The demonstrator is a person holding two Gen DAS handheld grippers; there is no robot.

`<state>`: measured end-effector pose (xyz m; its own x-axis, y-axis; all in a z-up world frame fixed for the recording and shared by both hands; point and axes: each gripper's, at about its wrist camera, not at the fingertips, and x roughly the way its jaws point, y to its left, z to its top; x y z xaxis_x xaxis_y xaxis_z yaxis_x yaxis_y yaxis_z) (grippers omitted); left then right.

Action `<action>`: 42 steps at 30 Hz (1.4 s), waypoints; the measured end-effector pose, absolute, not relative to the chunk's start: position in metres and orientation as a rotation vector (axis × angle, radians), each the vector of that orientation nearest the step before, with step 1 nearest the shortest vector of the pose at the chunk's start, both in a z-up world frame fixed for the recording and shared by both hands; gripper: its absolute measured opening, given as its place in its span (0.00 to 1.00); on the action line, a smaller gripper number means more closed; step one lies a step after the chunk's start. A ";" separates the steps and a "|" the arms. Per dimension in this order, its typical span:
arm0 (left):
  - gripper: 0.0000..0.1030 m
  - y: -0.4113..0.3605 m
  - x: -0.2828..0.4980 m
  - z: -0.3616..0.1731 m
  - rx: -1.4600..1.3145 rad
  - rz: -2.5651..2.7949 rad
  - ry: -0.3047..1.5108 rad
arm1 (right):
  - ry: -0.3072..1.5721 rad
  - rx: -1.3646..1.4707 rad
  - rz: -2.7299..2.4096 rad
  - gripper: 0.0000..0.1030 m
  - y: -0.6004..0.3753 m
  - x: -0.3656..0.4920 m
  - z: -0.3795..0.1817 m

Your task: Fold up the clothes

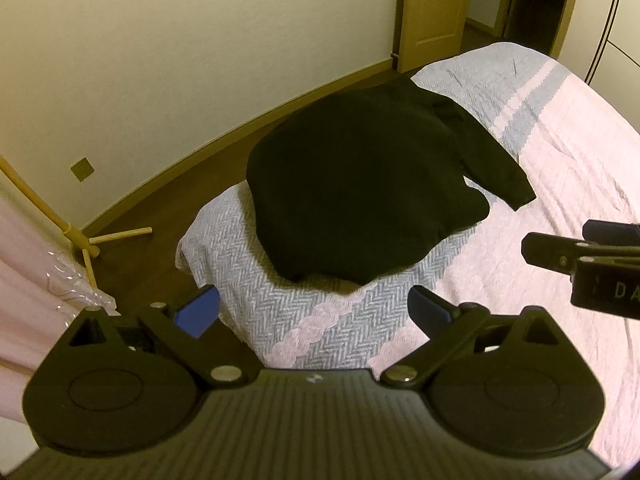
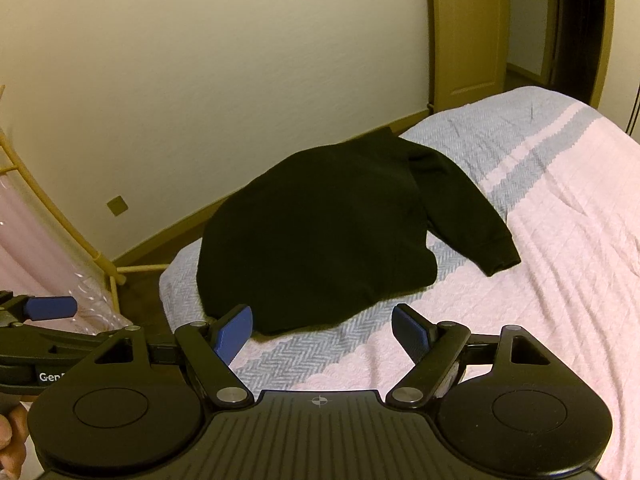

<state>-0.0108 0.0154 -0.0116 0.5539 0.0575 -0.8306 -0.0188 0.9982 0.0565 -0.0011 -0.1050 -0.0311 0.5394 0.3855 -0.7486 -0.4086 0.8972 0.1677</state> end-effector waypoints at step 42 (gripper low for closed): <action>0.96 -0.004 -0.015 -0.005 0.079 0.083 1.005 | 0.900 -0.021 0.508 0.78 -0.122 -0.002 -0.028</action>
<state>-0.0145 -0.0045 -0.0049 0.5336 0.1059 -0.8391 -0.0330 0.9940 0.1044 -0.0023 -0.1218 -0.0283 0.5116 0.4139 -0.7530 -0.4310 0.8817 0.1918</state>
